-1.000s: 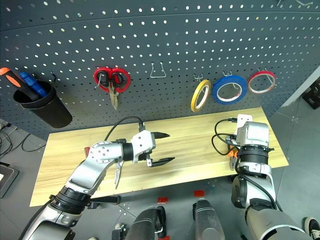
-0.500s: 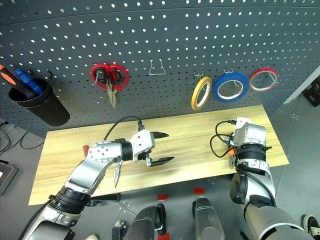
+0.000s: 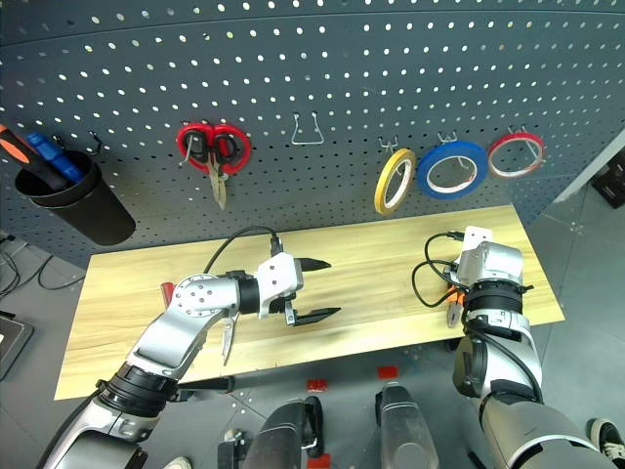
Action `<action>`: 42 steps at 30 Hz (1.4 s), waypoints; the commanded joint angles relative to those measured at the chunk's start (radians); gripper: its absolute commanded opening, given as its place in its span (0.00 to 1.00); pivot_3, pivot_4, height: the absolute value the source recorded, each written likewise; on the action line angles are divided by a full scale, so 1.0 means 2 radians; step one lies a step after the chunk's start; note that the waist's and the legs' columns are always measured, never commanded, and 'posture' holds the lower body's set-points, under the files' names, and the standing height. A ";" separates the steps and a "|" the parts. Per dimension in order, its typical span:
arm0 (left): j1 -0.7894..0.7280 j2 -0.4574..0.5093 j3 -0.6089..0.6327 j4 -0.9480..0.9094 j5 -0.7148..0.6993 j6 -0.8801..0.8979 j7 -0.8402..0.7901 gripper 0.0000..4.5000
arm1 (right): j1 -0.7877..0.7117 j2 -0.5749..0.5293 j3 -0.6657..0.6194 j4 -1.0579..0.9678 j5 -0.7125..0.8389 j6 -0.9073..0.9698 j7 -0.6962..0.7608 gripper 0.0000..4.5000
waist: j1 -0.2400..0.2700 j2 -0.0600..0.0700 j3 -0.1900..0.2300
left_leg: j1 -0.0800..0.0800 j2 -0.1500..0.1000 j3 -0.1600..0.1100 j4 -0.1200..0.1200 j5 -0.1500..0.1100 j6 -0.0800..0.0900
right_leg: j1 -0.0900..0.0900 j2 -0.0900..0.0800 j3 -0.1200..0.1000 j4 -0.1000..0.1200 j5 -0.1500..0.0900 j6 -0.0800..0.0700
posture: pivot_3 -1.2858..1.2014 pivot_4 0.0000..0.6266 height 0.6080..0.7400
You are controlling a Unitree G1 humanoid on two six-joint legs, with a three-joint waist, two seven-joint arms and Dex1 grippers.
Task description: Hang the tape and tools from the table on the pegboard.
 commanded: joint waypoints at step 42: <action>0.301 -0.080 0.185 -0.481 -0.015 0.209 0.355 1.00 | 0.123 0.041 0.199 -0.497 0.111 -0.379 0.274 0.67 | 0.053 -0.004 -0.058 | -0.006 -0.001 -0.001 0.000 0.003 -0.005 | -0.006 0.002 -0.002 0.001 0.000 0.000 | 0.50 0.20 1.00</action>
